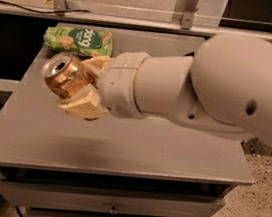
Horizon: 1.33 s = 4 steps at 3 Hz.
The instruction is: Knock orange can over
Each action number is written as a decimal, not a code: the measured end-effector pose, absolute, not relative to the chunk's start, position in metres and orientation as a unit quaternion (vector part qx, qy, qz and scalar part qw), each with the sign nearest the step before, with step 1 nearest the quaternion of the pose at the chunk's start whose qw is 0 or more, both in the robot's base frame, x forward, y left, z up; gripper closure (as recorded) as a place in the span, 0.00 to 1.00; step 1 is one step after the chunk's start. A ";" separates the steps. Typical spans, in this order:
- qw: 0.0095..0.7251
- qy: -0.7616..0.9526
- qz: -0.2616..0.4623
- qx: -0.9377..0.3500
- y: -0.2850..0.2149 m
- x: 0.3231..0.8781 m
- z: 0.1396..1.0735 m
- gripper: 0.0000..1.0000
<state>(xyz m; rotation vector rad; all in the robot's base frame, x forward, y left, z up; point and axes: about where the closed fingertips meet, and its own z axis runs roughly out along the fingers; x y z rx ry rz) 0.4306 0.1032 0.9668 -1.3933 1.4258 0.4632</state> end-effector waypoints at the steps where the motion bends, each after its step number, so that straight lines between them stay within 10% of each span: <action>1: 0.476 0.582 0.188 -0.632 0.132 0.431 0.986 1.00; 4: 0.384 0.583 0.178 -0.693 0.173 0.419 0.975 1.00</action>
Offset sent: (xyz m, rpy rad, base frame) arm 0.0357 0.0331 -0.0464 -0.6559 0.1807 0.0648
